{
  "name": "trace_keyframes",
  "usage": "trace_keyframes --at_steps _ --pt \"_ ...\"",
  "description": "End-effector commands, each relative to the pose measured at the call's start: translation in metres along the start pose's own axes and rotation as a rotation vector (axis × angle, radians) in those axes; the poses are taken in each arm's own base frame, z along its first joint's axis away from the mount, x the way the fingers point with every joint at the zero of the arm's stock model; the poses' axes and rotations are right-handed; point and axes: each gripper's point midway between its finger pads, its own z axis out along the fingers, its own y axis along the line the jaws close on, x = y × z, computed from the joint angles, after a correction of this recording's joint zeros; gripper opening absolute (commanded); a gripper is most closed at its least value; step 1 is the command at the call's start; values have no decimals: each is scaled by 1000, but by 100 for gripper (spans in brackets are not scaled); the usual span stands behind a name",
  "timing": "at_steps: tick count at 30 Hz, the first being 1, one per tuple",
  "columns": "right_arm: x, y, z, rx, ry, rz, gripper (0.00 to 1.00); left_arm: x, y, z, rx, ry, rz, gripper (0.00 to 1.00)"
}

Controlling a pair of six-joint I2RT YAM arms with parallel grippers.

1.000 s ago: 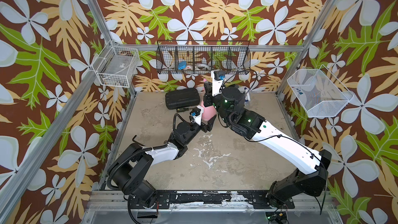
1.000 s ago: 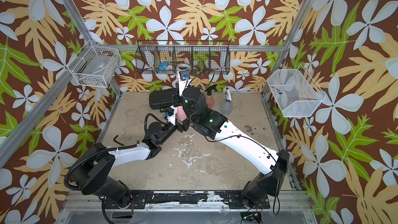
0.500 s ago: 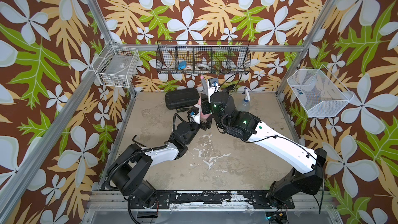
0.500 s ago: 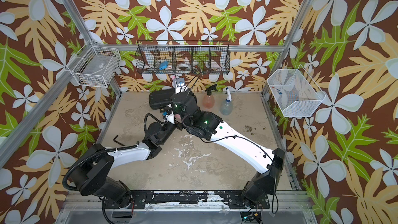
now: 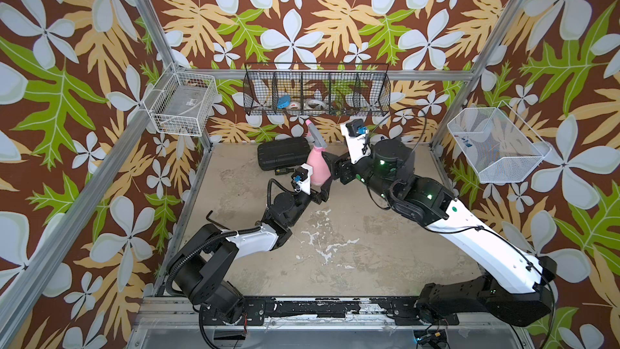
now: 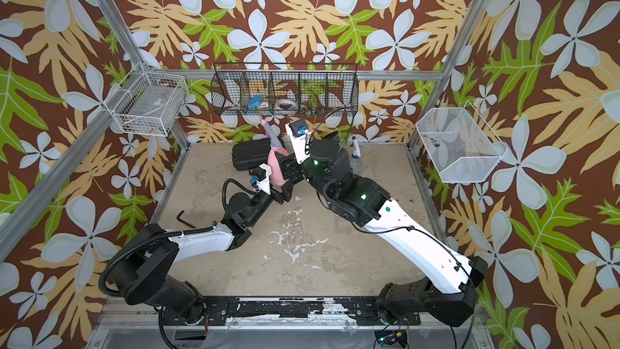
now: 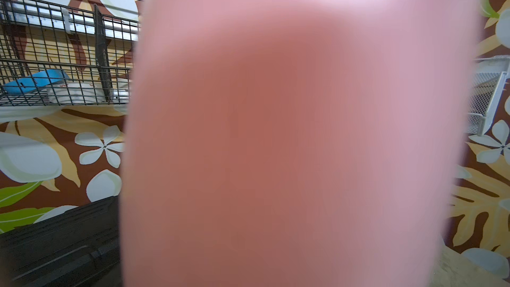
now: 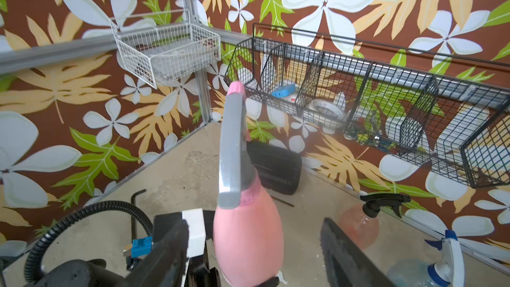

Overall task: Attach spray nozzles to spray bottles
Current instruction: Screw the spray nozzle on the spray bottle.

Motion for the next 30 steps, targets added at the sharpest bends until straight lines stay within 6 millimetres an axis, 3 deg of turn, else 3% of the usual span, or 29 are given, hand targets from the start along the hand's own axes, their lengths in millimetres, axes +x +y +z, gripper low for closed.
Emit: trace_keyframes --at_steps 1,5,12,22,30 --pt "-17 21 -9 -213 -55 82 76 -5 -2 3 14 -21 2 50" --pt "-19 33 -7 -310 -55 83 78 -3 -4 3 22 -14 1 50" --pt "-4 40 19 -347 24 115 78 3 -4 4 29 0 -3 50" --pt "-2 63 21 -479 23 179 78 6 -5 5 30 7 -1 50" --pt "4 74 40 -468 55 215 76 8 -5 5 32 16 -4 50"
